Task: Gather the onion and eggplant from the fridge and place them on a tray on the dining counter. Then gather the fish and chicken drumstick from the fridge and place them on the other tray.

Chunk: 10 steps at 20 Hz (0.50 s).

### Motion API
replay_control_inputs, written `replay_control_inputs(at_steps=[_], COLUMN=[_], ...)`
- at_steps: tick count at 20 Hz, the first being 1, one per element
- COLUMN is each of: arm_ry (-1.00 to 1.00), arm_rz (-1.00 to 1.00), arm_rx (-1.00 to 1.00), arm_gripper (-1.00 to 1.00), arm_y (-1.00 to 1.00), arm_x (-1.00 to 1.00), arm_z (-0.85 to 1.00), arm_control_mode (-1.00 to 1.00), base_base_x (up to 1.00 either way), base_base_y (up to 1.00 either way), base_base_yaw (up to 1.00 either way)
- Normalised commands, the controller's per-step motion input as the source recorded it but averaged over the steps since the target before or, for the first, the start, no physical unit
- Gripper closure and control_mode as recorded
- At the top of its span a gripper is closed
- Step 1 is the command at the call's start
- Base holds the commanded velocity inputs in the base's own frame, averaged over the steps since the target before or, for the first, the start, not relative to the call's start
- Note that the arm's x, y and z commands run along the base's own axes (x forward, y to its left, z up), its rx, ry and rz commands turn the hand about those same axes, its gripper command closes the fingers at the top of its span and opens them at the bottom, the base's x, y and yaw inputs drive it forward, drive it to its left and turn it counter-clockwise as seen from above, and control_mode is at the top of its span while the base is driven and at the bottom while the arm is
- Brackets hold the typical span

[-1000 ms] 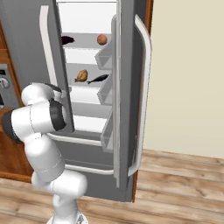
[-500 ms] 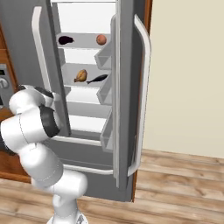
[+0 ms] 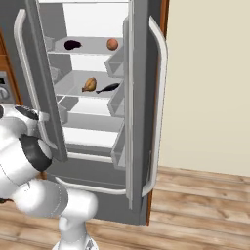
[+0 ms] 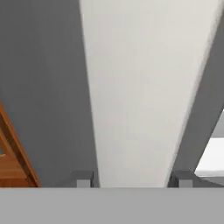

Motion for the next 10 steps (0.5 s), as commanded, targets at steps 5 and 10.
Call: replay_control_inputs(at_steps=[5,10], arm_ry=[-0.02,-0.01], arm_rz=[0.00,0.01], arm_rx=[0.09,0.11], arm_gripper=[1.00,1.00], arm_y=[0.74,0.30], arm_x=[-0.88,-0.98], arm_z=[-0.38,-0.49], arm_control_mode=[-1.00,-1.00], base_base_x=[0.00,0.00], base_base_y=[0.00,0.00], base_base_yaw=[0.00,0.00])
